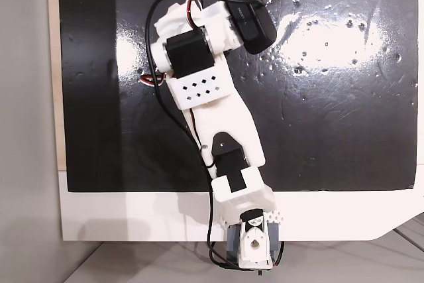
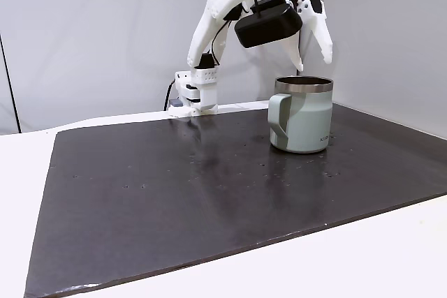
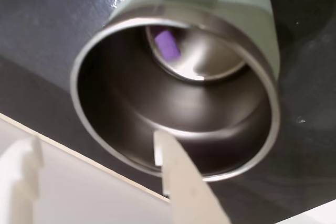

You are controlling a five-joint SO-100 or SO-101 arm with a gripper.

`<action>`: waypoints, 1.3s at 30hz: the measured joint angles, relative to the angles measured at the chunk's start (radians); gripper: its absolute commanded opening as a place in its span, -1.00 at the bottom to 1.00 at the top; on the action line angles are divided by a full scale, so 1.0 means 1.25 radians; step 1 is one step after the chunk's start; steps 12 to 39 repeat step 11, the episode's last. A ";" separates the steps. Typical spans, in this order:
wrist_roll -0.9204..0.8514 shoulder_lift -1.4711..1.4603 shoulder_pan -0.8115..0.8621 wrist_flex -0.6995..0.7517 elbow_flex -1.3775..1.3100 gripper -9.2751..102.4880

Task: Grasp a pengrip and put it in the cup.

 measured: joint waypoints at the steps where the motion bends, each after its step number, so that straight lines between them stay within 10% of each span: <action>1: 0.000 0.000 0.000 0.000 0.000 -0.45; 39: -0.010 0.001 0.001 0.000 0.000 -0.45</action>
